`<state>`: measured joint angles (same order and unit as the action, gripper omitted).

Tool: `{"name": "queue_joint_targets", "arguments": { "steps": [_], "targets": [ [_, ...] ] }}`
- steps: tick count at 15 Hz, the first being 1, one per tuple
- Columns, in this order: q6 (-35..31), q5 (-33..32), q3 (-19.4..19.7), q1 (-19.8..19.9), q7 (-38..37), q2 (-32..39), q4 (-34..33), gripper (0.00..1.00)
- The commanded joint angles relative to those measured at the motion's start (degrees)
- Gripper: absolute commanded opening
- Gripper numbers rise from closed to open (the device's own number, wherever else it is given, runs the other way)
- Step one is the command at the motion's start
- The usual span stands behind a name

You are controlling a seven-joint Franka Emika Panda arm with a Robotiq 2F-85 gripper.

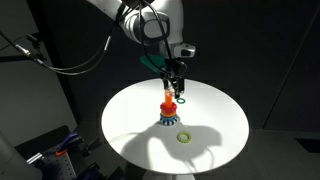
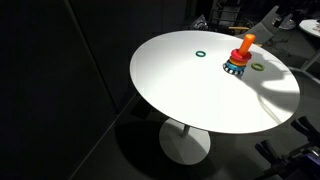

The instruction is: Put the clear ring on the wooden stand.

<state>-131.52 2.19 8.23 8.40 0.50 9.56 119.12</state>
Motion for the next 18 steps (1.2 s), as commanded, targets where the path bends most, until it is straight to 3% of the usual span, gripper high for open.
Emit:
{"name": "queue_joint_targets", "arguments": {
  "steps": [1, 11, 18],
  "targets": [
    [2.21, 0.21, -0.85, -0.66, -1.74, 2.95, -4.34, 0.67],
    [3.64, 0.01, -2.54, -2.56, -4.05, 10.43, -11.47, 0.67],
    [6.17, 0.78, -3.97, -3.07, -3.31, 11.90, -12.66, 0.67]
  ]
}}
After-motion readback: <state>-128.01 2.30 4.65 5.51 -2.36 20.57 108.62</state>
